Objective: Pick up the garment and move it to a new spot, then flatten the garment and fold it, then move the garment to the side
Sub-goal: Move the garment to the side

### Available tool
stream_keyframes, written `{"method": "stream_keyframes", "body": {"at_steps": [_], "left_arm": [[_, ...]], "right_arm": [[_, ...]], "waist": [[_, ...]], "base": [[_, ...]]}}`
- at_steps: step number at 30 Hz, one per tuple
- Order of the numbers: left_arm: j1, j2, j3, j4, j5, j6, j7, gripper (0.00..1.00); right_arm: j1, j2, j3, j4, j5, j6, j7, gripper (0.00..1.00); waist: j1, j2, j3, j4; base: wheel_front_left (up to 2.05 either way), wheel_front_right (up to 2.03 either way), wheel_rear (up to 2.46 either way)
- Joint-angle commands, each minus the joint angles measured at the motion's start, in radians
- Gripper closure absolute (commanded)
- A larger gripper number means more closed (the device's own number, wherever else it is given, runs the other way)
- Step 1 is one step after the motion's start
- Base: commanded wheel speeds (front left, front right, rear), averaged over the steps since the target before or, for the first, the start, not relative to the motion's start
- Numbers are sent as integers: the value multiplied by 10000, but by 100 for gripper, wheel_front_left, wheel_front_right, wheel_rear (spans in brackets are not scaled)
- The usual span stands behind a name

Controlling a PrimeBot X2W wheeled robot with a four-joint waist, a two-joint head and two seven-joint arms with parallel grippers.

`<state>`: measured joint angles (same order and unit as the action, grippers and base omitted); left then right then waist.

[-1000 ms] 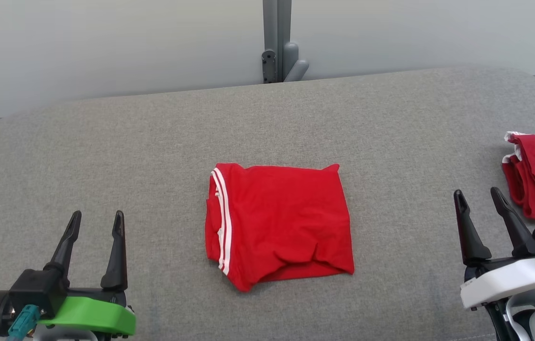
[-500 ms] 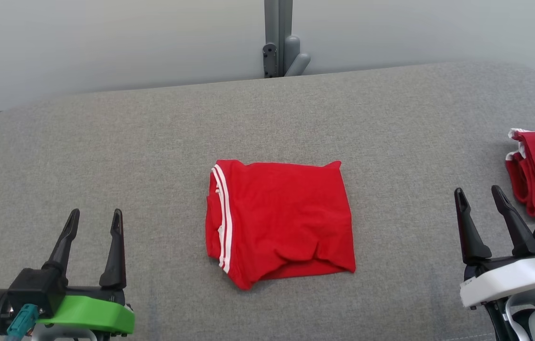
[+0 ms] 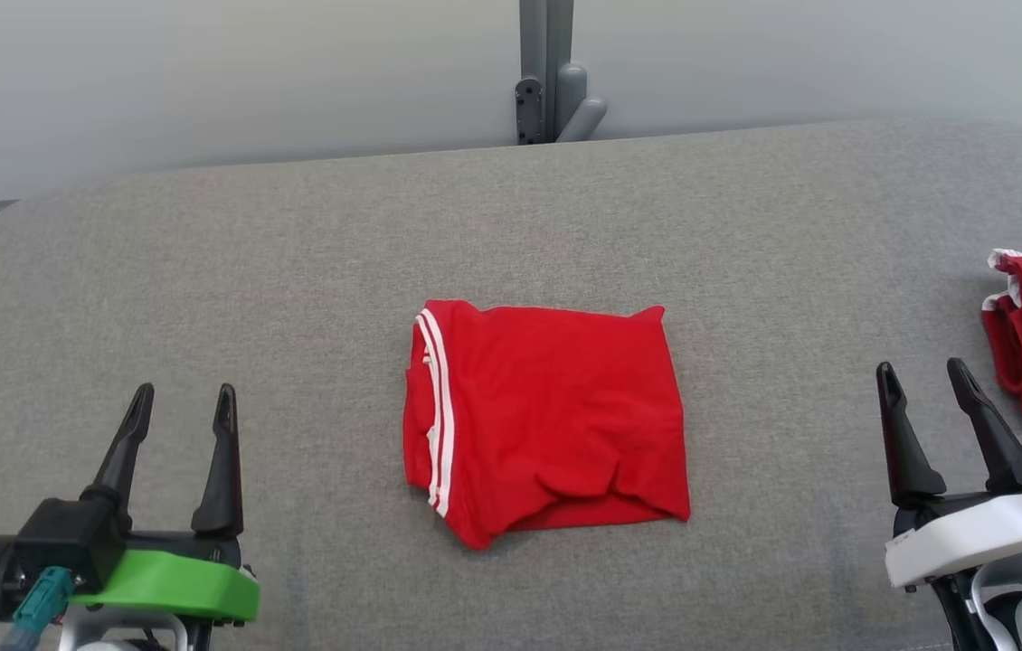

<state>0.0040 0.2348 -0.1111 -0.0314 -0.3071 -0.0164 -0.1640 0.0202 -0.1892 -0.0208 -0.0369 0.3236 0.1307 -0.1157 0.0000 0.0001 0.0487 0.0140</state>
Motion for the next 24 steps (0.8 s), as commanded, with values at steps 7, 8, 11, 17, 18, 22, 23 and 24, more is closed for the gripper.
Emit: {"method": "stream_keyframes", "body": {"at_steps": [7, 8, 11, 17, 18, 22, 23, 24], "left_arm": [[-1005, -110, -103, -28, -61, -18, -235, 0], [-1116, -139, -125, -2, -60, -39, -274, 0], [-1393, -217, -197, 95, -91, -79, -419, 0], [-1719, -337, -216, 225, -117, -120, -644, 0], [-1760, -350, -210, 253, -118, -124, -681, 0], [-1928, -423, -222, 366, -120, -151, -805, 0], [-1953, -442, -221, 397, -112, -152, -833, 0], [-1979, -459, -215, 422, -106, -148, -845, 0]], "right_arm": [[-569, -310, 649, 1024, 271, -2, 167, 0], [-705, -351, 819, 1268, 324, -2, 159, 0], [-1144, -430, 1328, 1957, 468, -2, 171, 0], [-1954, -581, 2093, 3175, 812, -3, 43, 0], [-2117, -605, 2215, 3432, 865, -2, 7, 0], [-2593, -678, 2649, 4408, 1214, -3, 189, 0], [-2683, -713, 2814, 4614, 1276, -3, 289, 0], [-2778, -720, 2939, 4750, 1362, -2, 339, 0]], "waist": [[0, -1, 906, 1165], [0, -1, 1012, 1308], [0, -1, 1331, 1674], [0, -1, 1829, 2068], [0, -1, 1902, 2114], [0, -1, 2119, 2255], [0, -1, 2151, 2274], [0, -1, 2173, 2284]], "base": [[0, 0, 0], [0, 0, 0], [0, 0, 0], [0, 0, 0], [0, 0, 0], [0, 0, 0], [0, 0, 0], [0, 0, 0]]}}
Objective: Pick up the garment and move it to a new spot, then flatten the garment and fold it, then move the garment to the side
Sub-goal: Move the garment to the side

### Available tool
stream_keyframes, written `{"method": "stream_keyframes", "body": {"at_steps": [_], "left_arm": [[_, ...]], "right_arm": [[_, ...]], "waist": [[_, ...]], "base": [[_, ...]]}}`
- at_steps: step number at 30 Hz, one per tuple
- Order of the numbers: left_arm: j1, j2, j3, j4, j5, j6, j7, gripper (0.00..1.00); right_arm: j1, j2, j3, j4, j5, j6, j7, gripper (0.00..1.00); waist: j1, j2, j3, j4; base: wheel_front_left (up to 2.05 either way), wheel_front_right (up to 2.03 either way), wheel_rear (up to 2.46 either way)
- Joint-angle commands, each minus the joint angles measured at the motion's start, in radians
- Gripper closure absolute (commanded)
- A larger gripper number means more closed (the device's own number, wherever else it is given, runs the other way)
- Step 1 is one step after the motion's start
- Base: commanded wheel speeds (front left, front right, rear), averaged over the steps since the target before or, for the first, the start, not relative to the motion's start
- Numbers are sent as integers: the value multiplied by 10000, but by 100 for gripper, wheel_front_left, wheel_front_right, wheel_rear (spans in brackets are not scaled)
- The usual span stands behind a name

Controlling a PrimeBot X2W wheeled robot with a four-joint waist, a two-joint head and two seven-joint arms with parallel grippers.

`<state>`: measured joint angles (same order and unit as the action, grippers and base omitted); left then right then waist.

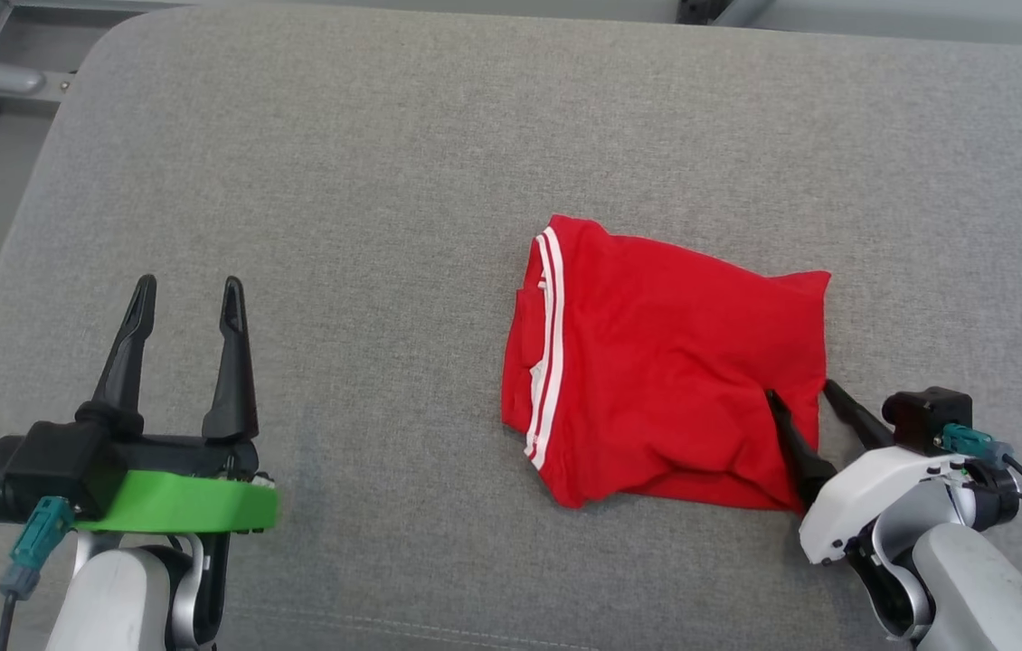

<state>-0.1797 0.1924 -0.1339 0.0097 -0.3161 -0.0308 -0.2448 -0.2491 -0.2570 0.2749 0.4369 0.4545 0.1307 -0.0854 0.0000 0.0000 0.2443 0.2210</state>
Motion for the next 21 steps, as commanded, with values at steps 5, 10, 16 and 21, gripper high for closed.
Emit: {"method": "stream_keyframes", "body": {"at_steps": [5, 10, 16, 21], "left_arm": [[-203, -63, 59, 64, 25, 18, -131, 0], [-149, 21, 95, 33, 90, 21, -144, 0], [69, 191, 141, -160, 145, 62, -117, 0], [62, 338, 103, -472, 182, 76, 38, 0]], "right_arm": [[-238, -206, 496, 437, 494, -2, 25, 100], [-395, -526, 700, 261, 550, -11, -370, 100], [-479, -961, 1083, -552, 92, -9, -700, 100], [-578, -1607, 1337, -1460, -281, -9, -561, 100]], "waist": [[0, 0, 274, 159], [0, 0, 163, -180], [0, 0, -16, -1155], [0, 0, 41, -2261]], "base": [[0, 0, 0], [0, 0, 0], [0, 0, 0], [0, 0, 0]]}}
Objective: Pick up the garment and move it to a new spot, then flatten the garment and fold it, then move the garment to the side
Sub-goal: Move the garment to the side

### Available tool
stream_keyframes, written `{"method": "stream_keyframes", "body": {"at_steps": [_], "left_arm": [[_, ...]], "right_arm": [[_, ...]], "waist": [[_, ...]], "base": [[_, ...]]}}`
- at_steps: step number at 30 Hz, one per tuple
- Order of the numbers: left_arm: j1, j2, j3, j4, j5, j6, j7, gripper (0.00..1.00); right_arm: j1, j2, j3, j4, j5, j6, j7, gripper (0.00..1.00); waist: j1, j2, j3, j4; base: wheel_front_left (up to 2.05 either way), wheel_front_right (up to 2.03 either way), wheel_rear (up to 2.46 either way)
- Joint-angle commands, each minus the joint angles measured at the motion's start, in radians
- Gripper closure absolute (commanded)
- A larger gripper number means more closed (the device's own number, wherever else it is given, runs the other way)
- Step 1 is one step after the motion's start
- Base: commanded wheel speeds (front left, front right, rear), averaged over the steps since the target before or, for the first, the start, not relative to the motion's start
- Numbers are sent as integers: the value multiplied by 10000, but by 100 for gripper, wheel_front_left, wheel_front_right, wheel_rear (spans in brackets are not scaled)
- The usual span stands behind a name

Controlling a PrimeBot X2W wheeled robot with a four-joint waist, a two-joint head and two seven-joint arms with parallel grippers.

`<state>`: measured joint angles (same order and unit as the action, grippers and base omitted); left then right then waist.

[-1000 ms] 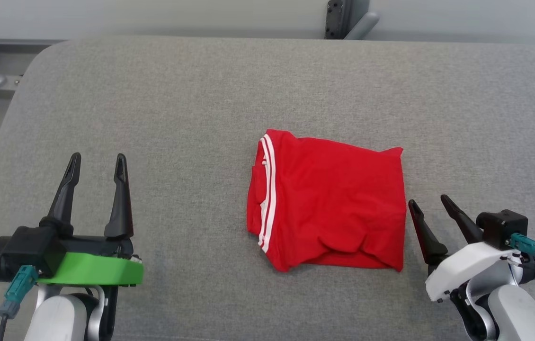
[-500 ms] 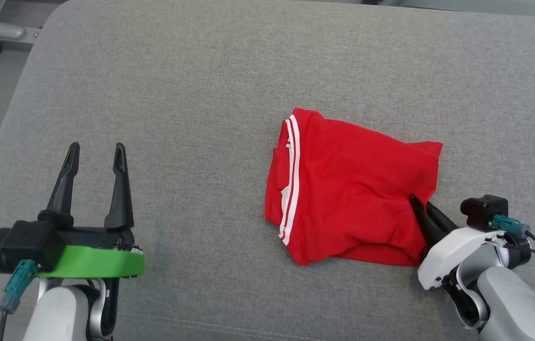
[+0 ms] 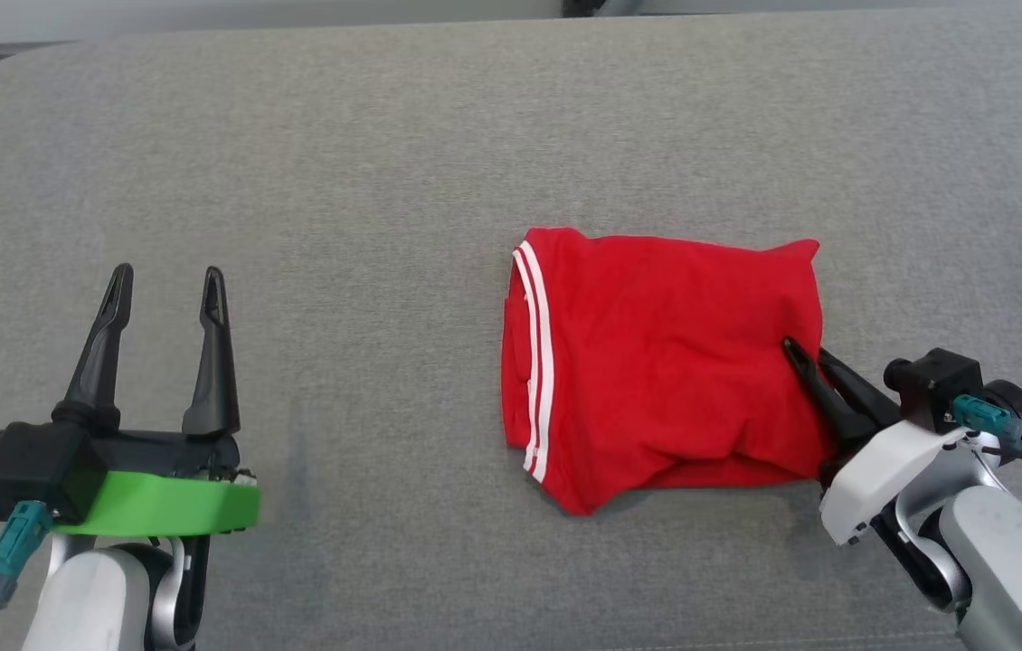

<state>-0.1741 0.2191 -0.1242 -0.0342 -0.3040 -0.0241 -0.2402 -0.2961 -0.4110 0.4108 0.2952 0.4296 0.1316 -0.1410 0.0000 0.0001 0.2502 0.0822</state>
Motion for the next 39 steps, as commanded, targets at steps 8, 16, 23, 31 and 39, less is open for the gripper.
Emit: {"method": "stream_keyframes", "body": {"at_steps": [8, 16, 23, 31, 39], "left_arm": [[-300, 467, 20, -870, 267, 83, 464, 0], [-772, 908, -11, -1648, 464, 17, 1035, 0], [-1404, 1316, -112, -2159, 634, -138, 1579, 0], [-1796, 1672, -169, -2680, 722, -200, 2201, 0], [-2144, 1743, -427, -2864, 773, -317, 2446, 0]], "right_arm": [[-928, -1470, 203, -1479, -353, -19, 592, 100], [-1931, -2489, -156, -1769, -96, -19, 715, 100], [-2740, -3636, -633, -1298, 483, -20, 466, 100], [-4059, -3704, -1037, 637, 973, -19, 290, 100], [-5351, -2989, -1417, 3574, 817, -20, -158, 0]], "waist": [[0, -1, 836, -2798], [0, -1, 1804, -4019], [0, -1, 2666, -4560], [0, -1, 3542, -4780], [0, -1, 3905, -4570]], "base": [[0, 0, 0], [0, 0, 0], [0, 0, 0], [0, 0, 0], [0, 0, 0]]}}
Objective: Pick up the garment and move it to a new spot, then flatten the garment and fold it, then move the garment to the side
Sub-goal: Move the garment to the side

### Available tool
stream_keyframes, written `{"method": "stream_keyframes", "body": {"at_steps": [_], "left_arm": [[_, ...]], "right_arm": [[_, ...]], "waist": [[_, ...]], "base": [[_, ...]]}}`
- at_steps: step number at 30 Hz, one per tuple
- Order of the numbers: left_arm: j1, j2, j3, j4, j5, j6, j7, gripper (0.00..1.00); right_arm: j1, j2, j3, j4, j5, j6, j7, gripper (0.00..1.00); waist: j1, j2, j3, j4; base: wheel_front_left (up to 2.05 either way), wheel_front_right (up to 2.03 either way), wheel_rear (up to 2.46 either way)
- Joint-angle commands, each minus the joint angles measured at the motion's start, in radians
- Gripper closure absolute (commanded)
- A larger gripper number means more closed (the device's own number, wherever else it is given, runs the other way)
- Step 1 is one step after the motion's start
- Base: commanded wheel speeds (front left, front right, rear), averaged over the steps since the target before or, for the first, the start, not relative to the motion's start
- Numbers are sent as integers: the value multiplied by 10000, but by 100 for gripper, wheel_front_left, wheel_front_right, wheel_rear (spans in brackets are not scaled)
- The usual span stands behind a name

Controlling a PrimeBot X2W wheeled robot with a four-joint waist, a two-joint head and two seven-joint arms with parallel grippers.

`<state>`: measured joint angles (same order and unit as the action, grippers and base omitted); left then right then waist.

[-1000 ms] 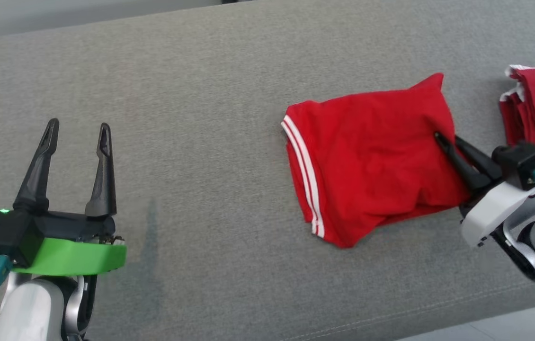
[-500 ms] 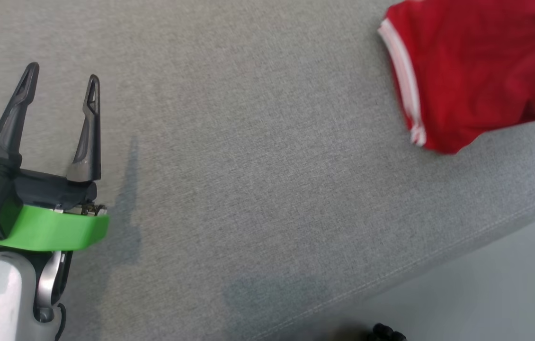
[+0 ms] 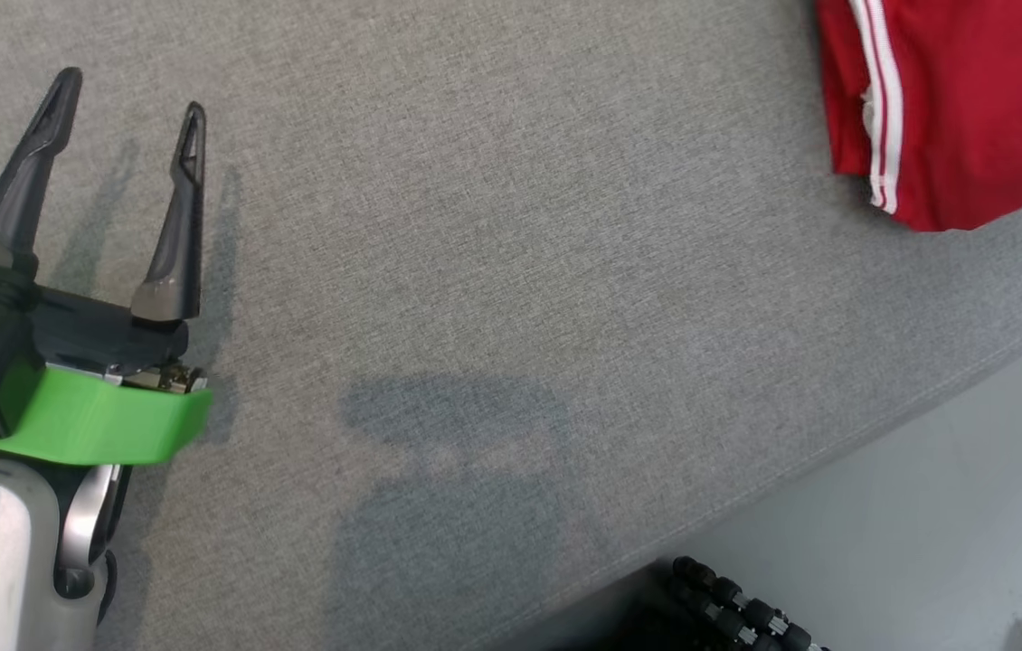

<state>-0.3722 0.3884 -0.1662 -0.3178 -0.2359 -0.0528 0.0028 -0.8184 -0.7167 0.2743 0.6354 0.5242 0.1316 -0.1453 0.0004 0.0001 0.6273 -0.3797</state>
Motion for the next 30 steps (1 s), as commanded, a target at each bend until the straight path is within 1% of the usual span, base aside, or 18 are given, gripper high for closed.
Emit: {"method": "stream_keyframes", "body": {"at_steps": [1, 4, 7, 11, 13, 15, 16, 20, 24, 29, 30], "left_arm": [[-178, 44, -38, -46, 105, -32, 34, 0], [-137, 49, -83, -47, 123, 10, 26, 0], [53, 12, -115, 49, 94, 82, -33, 0], [288, -101, -178, 267, -11, 117, -204, 0], [443, -174, -216, 395, -72, 176, -314, 0], [604, -237, -237, 531, -116, 201, -441, 0], [604, -237, -237, 531, -116, 201, -441, 0], [945, -443, -267, 829, -234, 334, -775, 0], [1213, -630, -269, 1131, -388, 446, -1071, 0], [1616, -859, -243, 1473, -557, 631, -1418, 0], [1682, -890, -220, 1522, -553, 662, -1490, 0]], "right_arm": [[-247, 187, -177, 508, -185, -19, -284, 0], [-449, 556, -438, 1315, -401, -19, -672, 0], [-464, 870, -764, 1706, -656, -19, -1018, 0], [-51, 1402, -1393, 1402, -868, -19, -1201, 0], [215, 1606, -1901, 733, -1096, -19, -1212, 0], [751, 1986, -2370, 1, -1347, -19, -1196, 0], [751, 1986, -2370, 1, -1347, -19, -1196, 0], [1826, 2627, -3299, -1522, -2021, -17, -1192, 0], [2826, 3346, -3670, -2865, -2456, -17, -1194, 0], [3884, 4227, -3723, -4422, -2927, -17, -869, 0], [4087, 4318, -3727, -4687, -3003, -17, -760, 0]], "waist": [[-4, -1, 146, 78], [-4, -1, 122, 96], [-4, -1, -83, 62], [-4, -1, -602, 51], [-4, -1, -946, 94], [-4, -1, -1269, 180], [-4, -1, -1269, 180], [-4, -1, -1953, 515], [-4, -1, -2538, 991], [-4, -1, -3159, 1689], [-4, -1, -3256, 1832]], "base": [[0, 0, 0], [0, 0, 0], [0, 0, 0], [0, 0, 0], [0, 0, 0], [0, 0, 0], [0, 0, 0], [0, 0, 0], [0, 0, 0], [0, 0, 0], [0, 0, 0]]}}
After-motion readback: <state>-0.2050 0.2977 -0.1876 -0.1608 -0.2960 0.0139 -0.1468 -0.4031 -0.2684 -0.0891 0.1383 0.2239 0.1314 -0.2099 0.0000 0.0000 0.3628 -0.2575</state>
